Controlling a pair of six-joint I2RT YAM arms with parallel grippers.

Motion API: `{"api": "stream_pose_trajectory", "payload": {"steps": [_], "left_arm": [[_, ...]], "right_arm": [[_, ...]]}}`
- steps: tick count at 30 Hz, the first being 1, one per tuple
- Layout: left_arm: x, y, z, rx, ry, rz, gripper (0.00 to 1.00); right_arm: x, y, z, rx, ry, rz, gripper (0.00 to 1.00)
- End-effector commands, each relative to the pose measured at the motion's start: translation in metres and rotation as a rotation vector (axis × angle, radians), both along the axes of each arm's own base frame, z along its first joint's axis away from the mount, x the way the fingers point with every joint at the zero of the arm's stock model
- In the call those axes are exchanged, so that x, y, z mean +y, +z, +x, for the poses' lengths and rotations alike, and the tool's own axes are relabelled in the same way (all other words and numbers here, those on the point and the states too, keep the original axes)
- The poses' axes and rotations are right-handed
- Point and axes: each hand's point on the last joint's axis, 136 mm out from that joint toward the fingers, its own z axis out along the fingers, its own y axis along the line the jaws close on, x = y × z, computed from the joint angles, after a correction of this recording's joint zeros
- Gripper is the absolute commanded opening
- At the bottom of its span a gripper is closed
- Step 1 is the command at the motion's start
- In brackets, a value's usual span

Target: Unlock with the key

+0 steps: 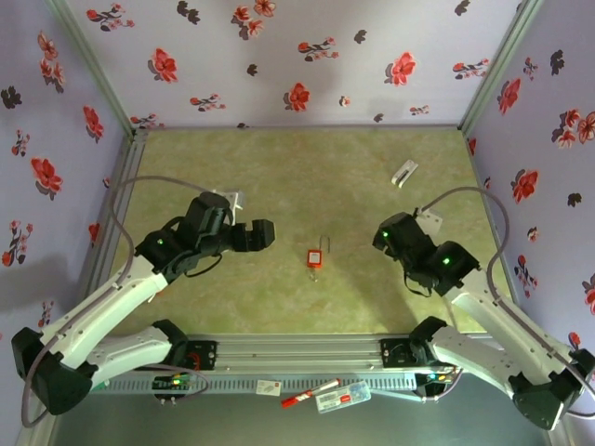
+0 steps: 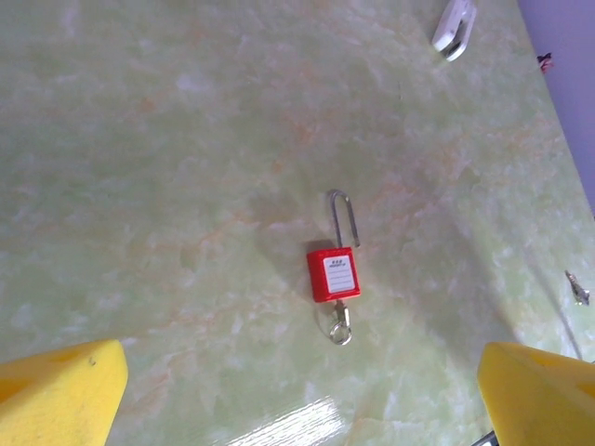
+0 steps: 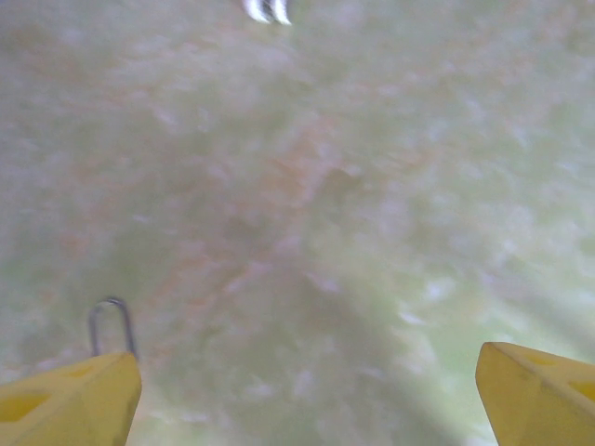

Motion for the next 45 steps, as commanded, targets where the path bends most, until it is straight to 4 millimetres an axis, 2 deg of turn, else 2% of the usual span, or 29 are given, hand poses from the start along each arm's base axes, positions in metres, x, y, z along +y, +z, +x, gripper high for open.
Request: {"api": "stream_pose_trajectory", "payload": {"steps": [1,7,10,14,18,20,23,27,31,34,45], "left_arm": [[-0.004,0.02,0.002,-0.051,-0.025,-0.011,0.98],[-0.001,0.023,0.002,-0.067,-0.023,-0.001,0.99],[0.0,0.025,0.001,-0.072,-0.024,0.0,0.99],[0.002,0.027,0.002,-0.081,-0.018,-0.01,1.0],[0.001,0.029,0.002,-0.086,-0.032,-0.018,1.0],[-0.002,0.029,0.002,-0.084,-0.043,-0.02,1.0],[-0.004,0.03,0.003,-0.08,-0.056,-0.023,1.0],[-0.005,0.033,0.003,-0.084,-0.064,-0.023,1.0],[-0.002,0.035,0.003,-0.086,-0.059,-0.025,1.0],[0.0,0.033,0.001,-0.079,-0.053,-0.024,1.0],[0.004,0.029,0.001,-0.068,-0.037,-0.027,1.0]], "right_arm": [[-0.011,-0.011,-0.028,0.172,-0.013,0.015,0.93],[-0.025,-0.013,-0.038,0.257,-0.062,0.009,0.93],[-0.045,-0.022,-0.052,0.324,-0.155,0.006,0.92],[-0.078,-0.044,-0.076,0.451,-0.331,0.042,0.89],[-0.105,-0.066,-0.087,0.508,-0.504,0.107,0.84],[-0.114,-0.069,-0.084,0.509,-0.578,0.162,0.79],[-0.133,-0.07,-0.078,0.509,-0.674,0.185,0.78],[-0.147,-0.088,-0.073,0.531,-0.771,0.273,0.73],[-0.163,-0.106,-0.075,0.55,-0.842,0.307,0.62],[-0.169,-0.115,-0.078,0.575,-0.866,0.322,0.56],[-0.192,-0.139,-0.09,0.685,-0.965,0.285,0.48]]}}
